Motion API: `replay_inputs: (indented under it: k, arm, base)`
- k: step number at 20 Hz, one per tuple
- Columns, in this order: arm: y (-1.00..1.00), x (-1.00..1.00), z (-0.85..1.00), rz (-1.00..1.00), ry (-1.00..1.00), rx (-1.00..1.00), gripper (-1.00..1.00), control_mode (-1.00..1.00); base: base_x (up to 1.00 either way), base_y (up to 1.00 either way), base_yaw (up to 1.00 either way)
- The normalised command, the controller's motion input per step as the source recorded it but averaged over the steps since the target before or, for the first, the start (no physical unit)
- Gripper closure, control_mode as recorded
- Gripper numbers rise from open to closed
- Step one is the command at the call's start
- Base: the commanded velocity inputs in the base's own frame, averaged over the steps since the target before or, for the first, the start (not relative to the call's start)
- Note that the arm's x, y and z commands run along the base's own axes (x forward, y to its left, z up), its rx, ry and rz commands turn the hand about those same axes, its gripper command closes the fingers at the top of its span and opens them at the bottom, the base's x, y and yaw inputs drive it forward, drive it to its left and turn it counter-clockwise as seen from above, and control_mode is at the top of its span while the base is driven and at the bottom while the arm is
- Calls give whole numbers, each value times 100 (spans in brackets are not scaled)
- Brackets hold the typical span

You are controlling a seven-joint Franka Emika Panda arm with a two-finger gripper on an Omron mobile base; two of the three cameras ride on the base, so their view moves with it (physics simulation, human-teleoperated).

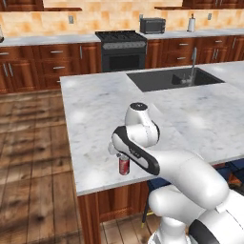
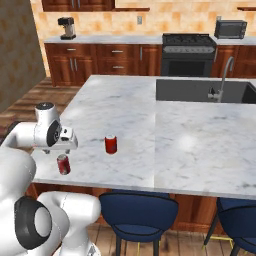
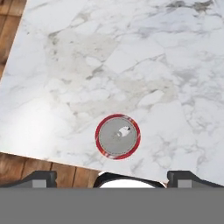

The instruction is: Four empty soda cans are scattered around the kitchen. Gather all the cans and cluster them next to the stove for recycling.

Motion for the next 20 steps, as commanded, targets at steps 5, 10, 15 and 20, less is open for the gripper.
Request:
replay_inputs:
  k: [5, 10, 15, 20]
  arm:
    - [0, 2, -25, 1, 0, 0, -100, -100]
    - [0, 23, -8, 0, 0, 0, -100, -100]
    - [1, 13, -7, 0, 0, 0, -100, -100]
    - [6, 0, -24, 0, 1, 0, -100, -100]
  base:
    - [0, 0, 0]
    - [0, 0, 0]
    - [0, 0, 0]
    - [0, 0, 0]
